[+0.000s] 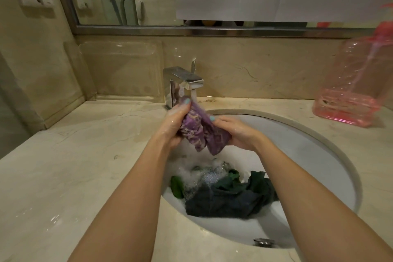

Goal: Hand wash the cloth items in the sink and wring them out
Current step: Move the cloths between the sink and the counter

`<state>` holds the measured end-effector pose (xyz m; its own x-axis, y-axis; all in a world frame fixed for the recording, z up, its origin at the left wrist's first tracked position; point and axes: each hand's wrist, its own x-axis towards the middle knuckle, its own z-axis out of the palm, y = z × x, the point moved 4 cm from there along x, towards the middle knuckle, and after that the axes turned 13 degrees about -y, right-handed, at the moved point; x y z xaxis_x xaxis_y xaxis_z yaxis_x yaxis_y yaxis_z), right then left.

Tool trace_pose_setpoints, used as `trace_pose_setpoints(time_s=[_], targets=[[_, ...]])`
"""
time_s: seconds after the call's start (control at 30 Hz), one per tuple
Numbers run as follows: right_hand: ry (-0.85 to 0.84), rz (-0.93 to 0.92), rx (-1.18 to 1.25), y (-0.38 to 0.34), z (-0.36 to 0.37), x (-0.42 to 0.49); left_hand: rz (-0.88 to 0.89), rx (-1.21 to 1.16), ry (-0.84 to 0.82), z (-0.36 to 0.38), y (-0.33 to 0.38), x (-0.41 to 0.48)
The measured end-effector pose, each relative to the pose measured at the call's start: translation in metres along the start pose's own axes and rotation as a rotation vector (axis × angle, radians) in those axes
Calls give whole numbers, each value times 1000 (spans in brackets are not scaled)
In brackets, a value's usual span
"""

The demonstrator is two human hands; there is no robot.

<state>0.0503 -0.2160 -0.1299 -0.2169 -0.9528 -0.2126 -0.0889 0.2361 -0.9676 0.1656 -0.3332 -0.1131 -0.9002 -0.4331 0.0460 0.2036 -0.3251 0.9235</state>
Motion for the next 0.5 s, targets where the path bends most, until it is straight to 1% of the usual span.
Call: trace_pose_setpoints(time_s=[0.07, 0.13, 0.23, 0.27, 0.33, 0.4, 0.47, 0.5], targets=[[-1, 1, 48, 4, 4, 1, 58, -90, 117, -8, 3, 1], [36, -53, 167, 2, 8, 5, 65, -80, 167, -10, 2, 0], [184, -159, 319, -14, 17, 13, 38, 135, 141, 7, -7, 2], [223, -167, 297, -20, 21, 17, 39, 211, 156, 13, -8, 3], [312, -103, 129, -27, 32, 23, 29, 380, 227, 17, -8, 5], [360, -92, 62, -30, 43, 24, -1, 539, 261, 16, -5, 5], [388, -144, 11, -33, 49, 25, -38, 523, 282, 17, -9, 3], [449, -147, -20, -35, 46, 24, -61, 479, 289, 20, -13, 1]])
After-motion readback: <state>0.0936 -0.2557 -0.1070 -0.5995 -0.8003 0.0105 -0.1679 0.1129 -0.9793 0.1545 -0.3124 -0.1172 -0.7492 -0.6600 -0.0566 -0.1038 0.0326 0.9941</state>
